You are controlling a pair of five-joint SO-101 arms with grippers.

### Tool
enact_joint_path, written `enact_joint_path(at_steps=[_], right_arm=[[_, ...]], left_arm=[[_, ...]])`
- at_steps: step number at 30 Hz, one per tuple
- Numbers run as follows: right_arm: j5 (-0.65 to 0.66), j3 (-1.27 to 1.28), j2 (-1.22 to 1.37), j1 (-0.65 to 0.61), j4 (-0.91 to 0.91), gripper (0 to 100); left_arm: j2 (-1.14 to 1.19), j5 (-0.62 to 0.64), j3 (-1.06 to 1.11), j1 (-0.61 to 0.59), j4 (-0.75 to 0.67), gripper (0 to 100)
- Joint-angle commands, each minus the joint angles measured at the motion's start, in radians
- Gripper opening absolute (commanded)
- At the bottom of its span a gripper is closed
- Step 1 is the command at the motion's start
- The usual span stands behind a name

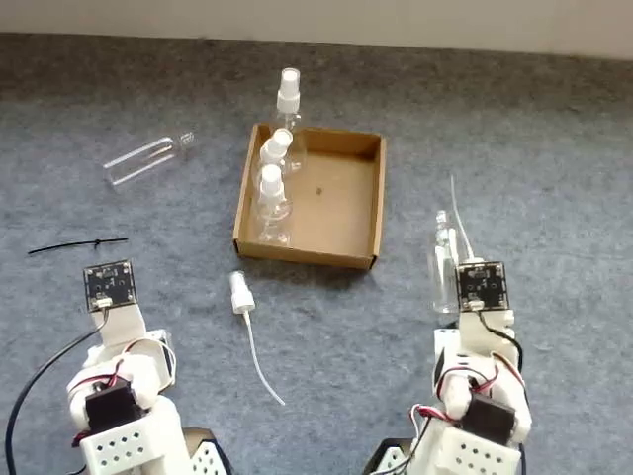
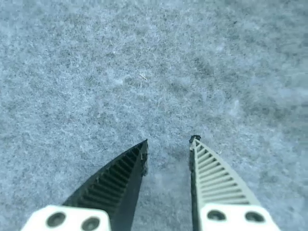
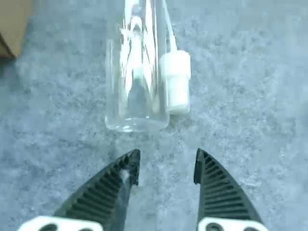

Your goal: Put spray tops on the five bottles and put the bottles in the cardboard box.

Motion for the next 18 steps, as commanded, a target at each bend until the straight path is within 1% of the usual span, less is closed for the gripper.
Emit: enact_joint_path(at_steps=[1, 4, 10, 15, 18], right_arm=[[0.002, -0.283, 0.039, -0.010, 0.033, 15.6], [-0.037, -0.424, 0.211, -0.008, 0.033, 15.6], [-0.107, -0.786, 0.791, -0.012, 0.065, 16.4], [-0.114, -1.119, 1.253, -0.139, 0.234, 27.2], [-0.115, -1.287, 1.483, -0.211, 0.317, 28.7]], left_arm=[[-0.012, 0.003, 0.019, 0.038, 0.005, 14], [-0.012, 0.003, 0.019, 0.038, 0.005, 14], [-0.012, 0.005, 0.019, 0.038, 0.005, 14], [-0.010, 0.005, 0.019, 0.033, 0.005, 14], [-0.010, 0.005, 0.019, 0.033, 0.005, 14]])
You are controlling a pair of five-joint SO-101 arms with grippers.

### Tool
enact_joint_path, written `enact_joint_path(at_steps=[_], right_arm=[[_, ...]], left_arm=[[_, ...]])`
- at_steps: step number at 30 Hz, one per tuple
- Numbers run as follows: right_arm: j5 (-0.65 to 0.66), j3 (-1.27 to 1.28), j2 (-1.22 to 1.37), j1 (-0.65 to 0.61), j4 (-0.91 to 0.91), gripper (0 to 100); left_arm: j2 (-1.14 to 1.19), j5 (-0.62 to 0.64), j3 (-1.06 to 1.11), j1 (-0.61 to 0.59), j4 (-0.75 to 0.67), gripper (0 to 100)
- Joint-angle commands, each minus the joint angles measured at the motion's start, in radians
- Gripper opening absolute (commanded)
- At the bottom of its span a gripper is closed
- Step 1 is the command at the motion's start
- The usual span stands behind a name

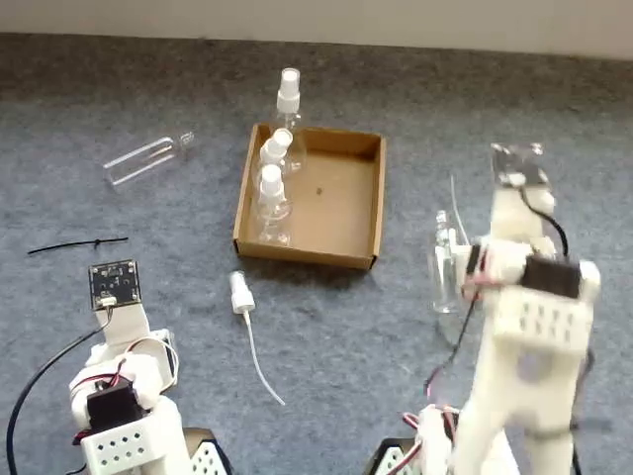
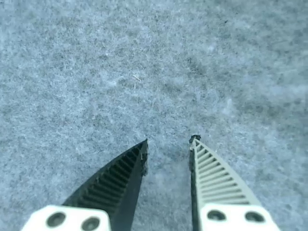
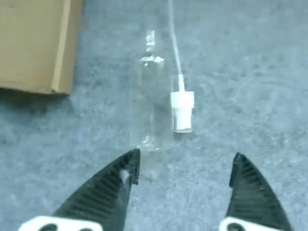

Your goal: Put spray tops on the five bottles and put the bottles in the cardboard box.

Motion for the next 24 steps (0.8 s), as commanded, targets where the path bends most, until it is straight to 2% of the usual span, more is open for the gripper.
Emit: enact_joint_path(at_steps=[1, 7, 10, 19, 24], right_arm=[[-0.011, -0.252, 0.291, -0.088, 0.087, 28.8], [-0.054, -0.496, 0.615, -0.157, 0.150, 29.3], [-0.054, -0.573, 0.739, -0.193, 0.160, 33.0], [-0.054, -0.610, 0.946, -0.203, 0.130, 34.4], [-0.054, -0.604, 1.000, -0.197, 0.116, 18.7]], left_arm=[[-0.010, 0.005, 0.019, 0.010, 0.005, 14], [-0.010, 0.005, 0.019, 0.010, 0.005, 14], [-0.010, 0.005, 0.019, 0.010, 0.005, 14], [-0.010, 0.003, 0.019, 0.010, 0.005, 14], [-0.010, 0.003, 0.019, 0.012, 0.005, 14]])
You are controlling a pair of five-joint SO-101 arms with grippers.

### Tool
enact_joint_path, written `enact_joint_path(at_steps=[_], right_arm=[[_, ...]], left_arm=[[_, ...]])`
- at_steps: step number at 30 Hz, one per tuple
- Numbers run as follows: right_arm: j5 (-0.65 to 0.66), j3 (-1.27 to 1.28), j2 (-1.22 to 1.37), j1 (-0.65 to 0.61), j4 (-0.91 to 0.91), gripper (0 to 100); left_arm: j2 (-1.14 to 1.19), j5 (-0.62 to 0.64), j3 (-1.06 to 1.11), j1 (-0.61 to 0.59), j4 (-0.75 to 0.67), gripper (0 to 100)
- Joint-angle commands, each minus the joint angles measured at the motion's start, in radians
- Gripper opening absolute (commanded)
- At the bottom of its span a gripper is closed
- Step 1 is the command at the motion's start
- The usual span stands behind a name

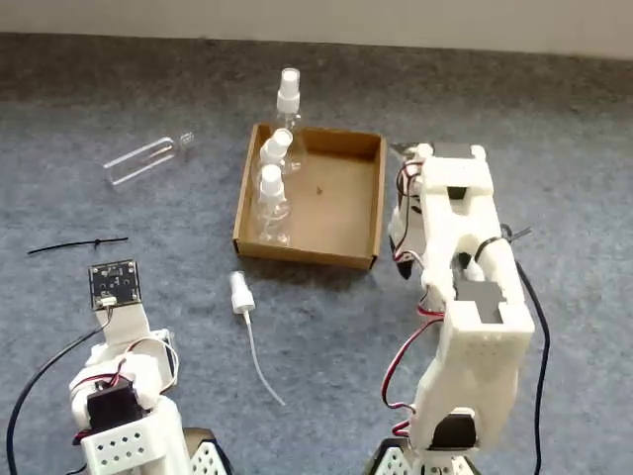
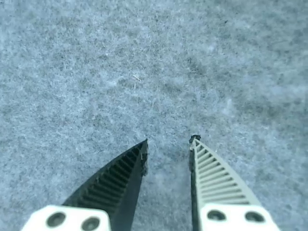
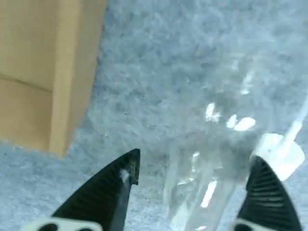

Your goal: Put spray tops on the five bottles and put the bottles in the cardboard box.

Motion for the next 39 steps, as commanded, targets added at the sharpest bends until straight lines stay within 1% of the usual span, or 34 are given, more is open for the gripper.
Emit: enact_joint_path(at_steps=[1, 3, 6, 8, 13, 15, 17, 19, 22, 25, 29, 34, 39], right_arm=[[-0.008, -0.045, -0.004, -0.005, -0.013, 15.8], [-0.008, -0.045, -0.004, -0.004, -0.015, 12.2], [-0.009, -0.045, -0.005, 0.018, -0.002, 11.2], [-0.009, -0.058, -0.012, 0.058, 0.039, 11.2], [-0.002, -0.239, -0.128, 0.174, 0.182, 11.2], [0.005, -0.338, -0.206, 0.209, 0.211, 11.2], [0.041, -0.389, -0.286, 0.263, 0.209, 11.1], [0.086, -0.378, -0.321, 0.349, 0.205, 11.1], [0.160, -0.364, -0.288, 0.453, 0.151, 11.1], [0.196, -0.355, -0.191, 0.496, 0.074, 11.1], [0.232, -0.358, -0.050, 0.489, 0.002, 11.1], [0.238, -0.358, 0.082, 0.394, -0.137, 11.1], [0.238, -0.355, 0.143, 0.318, -0.150, 11.1]], left_arm=[[-0.010, 0.003, 0.019, 0.012, 0.005, 14], [-0.010, 0.003, 0.019, 0.013, 0.005, 14], [-0.010, 0.003, 0.019, 0.013, 0.005, 14], [-0.010, 0.003, 0.019, 0.013, 0.005, 14], [-0.010, 0.003, 0.019, 0.013, 0.005, 14], [-0.010, 0.003, 0.019, 0.013, 0.005, 14], [-0.010, 0.005, 0.019, 0.013, 0.005, 14], [-0.010, 0.005, 0.019, 0.012, 0.005, 14], [-0.010, 0.002, 0.019, 0.010, 0.005, 14], [-0.010, 0.002, 0.019, 0.010, 0.005, 14], [-0.010, 0.003, 0.019, 0.010, 0.005, 14], [-0.010, 0.003, 0.019, 0.010, 0.005, 14], [-0.010, 0.005, 0.019, 0.010, 0.005, 14]])
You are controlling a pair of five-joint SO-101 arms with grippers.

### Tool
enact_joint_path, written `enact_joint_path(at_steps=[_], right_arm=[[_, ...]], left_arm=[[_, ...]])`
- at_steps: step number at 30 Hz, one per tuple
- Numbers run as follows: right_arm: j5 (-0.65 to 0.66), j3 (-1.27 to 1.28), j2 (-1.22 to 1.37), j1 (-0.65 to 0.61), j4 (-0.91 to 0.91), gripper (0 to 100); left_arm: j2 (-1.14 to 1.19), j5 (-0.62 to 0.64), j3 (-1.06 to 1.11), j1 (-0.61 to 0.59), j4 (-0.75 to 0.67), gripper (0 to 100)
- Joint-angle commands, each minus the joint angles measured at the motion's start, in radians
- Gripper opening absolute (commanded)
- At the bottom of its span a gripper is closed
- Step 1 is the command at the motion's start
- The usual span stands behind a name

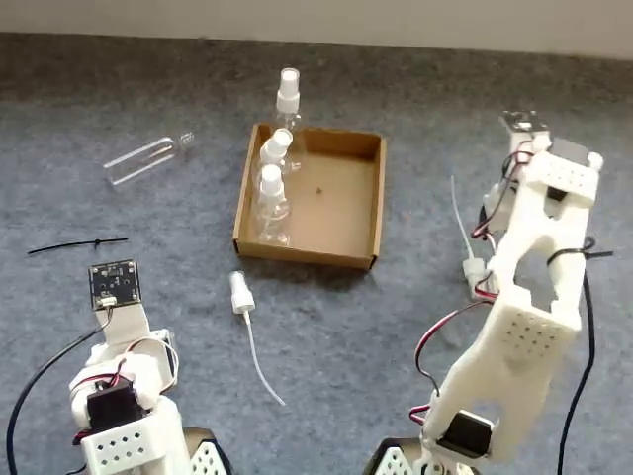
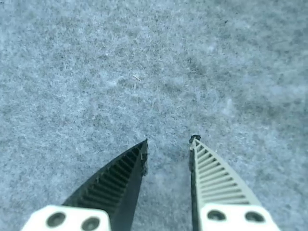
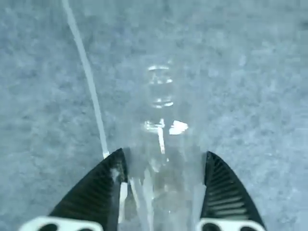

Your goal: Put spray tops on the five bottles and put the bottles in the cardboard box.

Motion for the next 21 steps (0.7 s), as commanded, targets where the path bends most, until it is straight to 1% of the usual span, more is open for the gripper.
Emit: enact_joint_path(at_steps=[1, 3, 10, 15, 18, 21], right_arm=[[0.008, -0.027, -0.005, -0.058, -0.013, 11.1], [0.008, -0.027, -0.007, -0.073, 0.002, 11.1], [0.008, -0.024, -0.007, -0.136, 0.200, 11.1], [-0.005, -0.022, -0.007, -0.177, 0.306, 11.1], [-0.075, -0.022, -0.007, -0.203, 0.334, 11.1], [-0.117, -0.021, -0.007, -0.242, 0.340, 11.1]], left_arm=[[-0.010, 0.005, 0.019, 0.010, 0.005, 14], [-0.010, 0.005, 0.019, 0.010, 0.005, 14], [-0.010, 0.005, 0.019, 0.010, 0.005, 14], [-0.010, 0.005, 0.019, 0.010, 0.005, 14], [-0.010, 0.005, 0.019, 0.012, 0.003, 14], [-0.013, 0.000, 0.019, 0.013, -0.009, 15]])
